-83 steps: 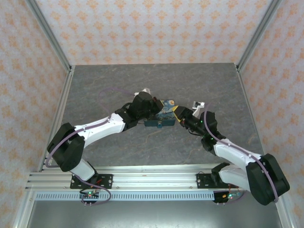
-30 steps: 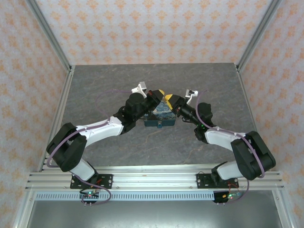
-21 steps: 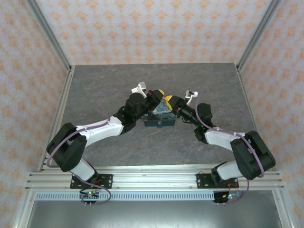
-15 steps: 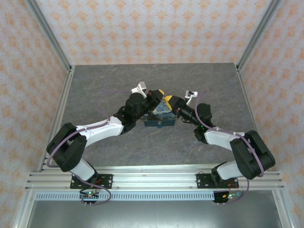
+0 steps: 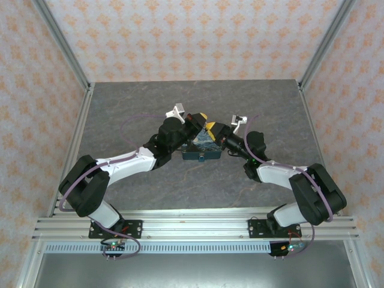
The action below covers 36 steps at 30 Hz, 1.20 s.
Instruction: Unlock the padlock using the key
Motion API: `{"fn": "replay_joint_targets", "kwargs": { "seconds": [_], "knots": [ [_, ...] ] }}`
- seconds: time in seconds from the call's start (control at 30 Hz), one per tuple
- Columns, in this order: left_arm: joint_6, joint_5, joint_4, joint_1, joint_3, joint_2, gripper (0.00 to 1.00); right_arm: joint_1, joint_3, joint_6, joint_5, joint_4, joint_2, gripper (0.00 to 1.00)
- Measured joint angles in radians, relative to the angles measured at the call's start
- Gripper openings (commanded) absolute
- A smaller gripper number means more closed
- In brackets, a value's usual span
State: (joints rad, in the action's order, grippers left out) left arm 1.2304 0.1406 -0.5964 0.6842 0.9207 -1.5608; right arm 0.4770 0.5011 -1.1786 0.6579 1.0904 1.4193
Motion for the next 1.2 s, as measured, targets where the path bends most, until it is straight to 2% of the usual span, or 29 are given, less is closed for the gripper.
{"fn": "replay_joint_targets", "kwargs": {
  "seconds": [0.37, 0.63, 0.93, 1.1, 1.2],
  "knots": [
    [0.000, -0.003, 0.000, 0.000, 0.000, 0.000, 0.00, -0.016, 0.000, -0.002, -0.008, 0.000, 0.000, 0.24],
    [0.001, -0.012, 0.000, 0.000, 0.000, 0.000, 0.00, -0.016, 0.000, -0.012, -0.007, 0.000, 0.000, 0.19],
    [0.009, -0.019, -0.012, 0.000, 0.000, -0.008, 0.00, -0.016, 0.022, -0.019, -0.007, 0.003, 0.021, 0.19],
    [0.019, -0.026, -0.023, -0.004, -0.006, -0.016, 0.00, -0.016, 0.036, -0.027, -0.007, 0.005, 0.037, 0.11],
    [0.023, -0.026, -0.023, -0.005, -0.009, -0.017, 0.00, -0.016, 0.036, -0.033, -0.007, 0.008, 0.040, 0.11]
  ]
}}
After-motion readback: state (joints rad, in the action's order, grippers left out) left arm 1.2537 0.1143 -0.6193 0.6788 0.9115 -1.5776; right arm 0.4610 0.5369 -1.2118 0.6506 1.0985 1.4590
